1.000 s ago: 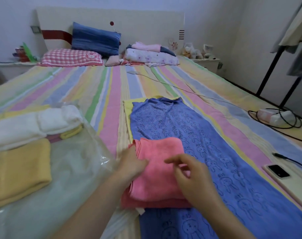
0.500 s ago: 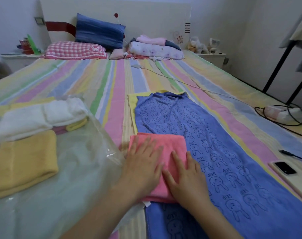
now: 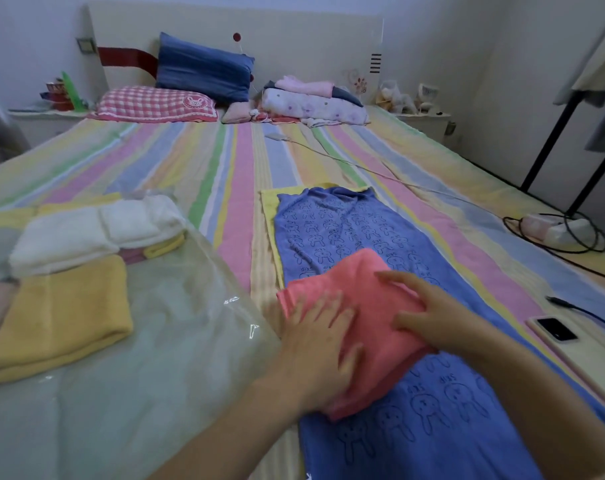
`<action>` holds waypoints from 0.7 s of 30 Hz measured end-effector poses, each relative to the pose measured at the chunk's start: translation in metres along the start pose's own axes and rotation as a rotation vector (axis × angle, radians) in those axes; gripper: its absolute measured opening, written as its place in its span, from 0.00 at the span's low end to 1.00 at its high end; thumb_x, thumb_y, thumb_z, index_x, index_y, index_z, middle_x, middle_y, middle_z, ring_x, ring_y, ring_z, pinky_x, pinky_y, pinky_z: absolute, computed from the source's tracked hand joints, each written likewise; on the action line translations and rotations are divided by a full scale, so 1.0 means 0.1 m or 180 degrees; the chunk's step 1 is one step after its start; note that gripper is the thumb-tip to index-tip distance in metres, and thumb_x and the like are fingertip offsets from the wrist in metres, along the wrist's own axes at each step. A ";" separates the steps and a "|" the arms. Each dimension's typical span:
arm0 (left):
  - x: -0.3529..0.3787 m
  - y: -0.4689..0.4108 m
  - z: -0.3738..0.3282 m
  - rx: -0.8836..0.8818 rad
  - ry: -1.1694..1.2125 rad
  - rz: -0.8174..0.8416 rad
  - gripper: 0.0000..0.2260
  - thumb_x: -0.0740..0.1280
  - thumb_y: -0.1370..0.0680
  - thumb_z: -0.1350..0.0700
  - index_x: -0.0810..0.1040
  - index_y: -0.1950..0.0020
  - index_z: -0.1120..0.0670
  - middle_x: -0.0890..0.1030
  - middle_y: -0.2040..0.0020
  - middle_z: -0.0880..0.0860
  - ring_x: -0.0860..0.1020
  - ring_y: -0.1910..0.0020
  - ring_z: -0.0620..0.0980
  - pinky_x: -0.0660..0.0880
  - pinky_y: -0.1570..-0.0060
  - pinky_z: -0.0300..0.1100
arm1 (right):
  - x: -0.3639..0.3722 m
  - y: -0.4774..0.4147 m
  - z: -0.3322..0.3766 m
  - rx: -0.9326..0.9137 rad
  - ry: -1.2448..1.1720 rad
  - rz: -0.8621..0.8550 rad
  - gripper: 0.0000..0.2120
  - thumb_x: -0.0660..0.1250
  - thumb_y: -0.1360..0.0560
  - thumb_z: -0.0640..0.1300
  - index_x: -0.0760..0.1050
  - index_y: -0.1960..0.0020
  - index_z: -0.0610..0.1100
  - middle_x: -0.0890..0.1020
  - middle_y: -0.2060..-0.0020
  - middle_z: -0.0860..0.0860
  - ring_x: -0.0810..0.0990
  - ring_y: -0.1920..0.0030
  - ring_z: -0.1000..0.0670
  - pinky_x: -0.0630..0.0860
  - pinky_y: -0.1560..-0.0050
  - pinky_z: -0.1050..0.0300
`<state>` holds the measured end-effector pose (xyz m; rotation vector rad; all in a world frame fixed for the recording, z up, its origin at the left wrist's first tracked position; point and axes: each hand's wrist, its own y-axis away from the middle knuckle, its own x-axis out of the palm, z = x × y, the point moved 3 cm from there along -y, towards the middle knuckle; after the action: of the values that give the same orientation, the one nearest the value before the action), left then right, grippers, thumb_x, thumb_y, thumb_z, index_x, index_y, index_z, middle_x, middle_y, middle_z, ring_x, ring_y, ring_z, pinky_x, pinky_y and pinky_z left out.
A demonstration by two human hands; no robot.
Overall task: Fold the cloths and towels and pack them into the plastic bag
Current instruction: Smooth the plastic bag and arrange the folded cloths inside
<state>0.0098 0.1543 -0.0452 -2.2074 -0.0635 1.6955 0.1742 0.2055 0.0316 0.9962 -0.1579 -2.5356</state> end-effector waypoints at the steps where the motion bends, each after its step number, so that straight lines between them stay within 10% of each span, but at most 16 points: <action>1: 0.02 0.02 -0.11 0.0109 0.0158 0.0176 0.32 0.49 0.25 0.40 0.67 0.26 0.53 0.66 0.25 0.55 0.63 0.25 0.55 0.47 0.26 0.58 | -0.09 -0.01 0.03 -0.0062 0.0625 0.0018 0.27 0.62 0.26 0.38 0.70 0.35 0.64 0.77 0.52 0.53 0.77 0.61 0.51 0.74 0.65 0.62; 5: 0.29 -0.02 -0.22 0.0313 0.0615 0.0630 0.30 0.50 0.27 0.43 0.67 0.26 0.49 0.64 0.24 0.51 0.60 0.24 0.52 0.49 0.26 0.60 | 0.11 -0.02 0.17 -0.0183 0.2759 -0.0103 0.21 0.58 0.24 0.43 0.69 0.34 0.61 0.77 0.44 0.52 0.76 0.44 0.47 0.72 0.53 0.55; 10: -0.16 0.06 0.15 -0.0660 0.2144 -0.0252 0.14 0.58 0.28 0.56 0.83 0.54 0.51 0.85 0.56 0.47 0.80 0.56 0.45 0.76 0.50 0.46 | 0.81 0.23 0.24 -0.0879 0.3389 -0.1319 0.08 0.70 0.32 0.44 0.79 0.52 0.48 0.75 0.51 0.47 0.76 0.51 0.44 0.63 0.61 0.53; 14: -0.53 0.55 0.57 -0.0663 0.1372 -0.0833 0.09 0.61 0.27 0.52 0.81 0.53 0.45 0.81 0.55 0.38 0.78 0.54 0.37 0.74 0.53 0.37 | 1.22 0.25 0.00 -0.0873 0.2966 -0.1422 0.24 0.81 0.50 0.50 0.83 0.60 0.36 0.80 0.53 0.33 0.79 0.57 0.35 0.73 0.62 0.42; 21: -0.57 1.29 0.93 0.0027 0.0139 0.0077 0.21 0.70 0.33 0.33 0.77 0.47 0.44 0.77 0.46 0.38 0.76 0.47 0.41 0.77 0.51 0.45 | 1.37 0.10 0.02 -0.0309 0.3566 -0.1414 0.12 0.61 0.27 0.40 0.73 0.44 0.42 0.74 0.43 0.32 0.77 0.49 0.35 0.73 0.49 0.40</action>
<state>-0.1169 0.0425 -0.0517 -2.2464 -0.0187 1.6563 0.0856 0.1400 -0.0508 2.3982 0.5486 -1.8729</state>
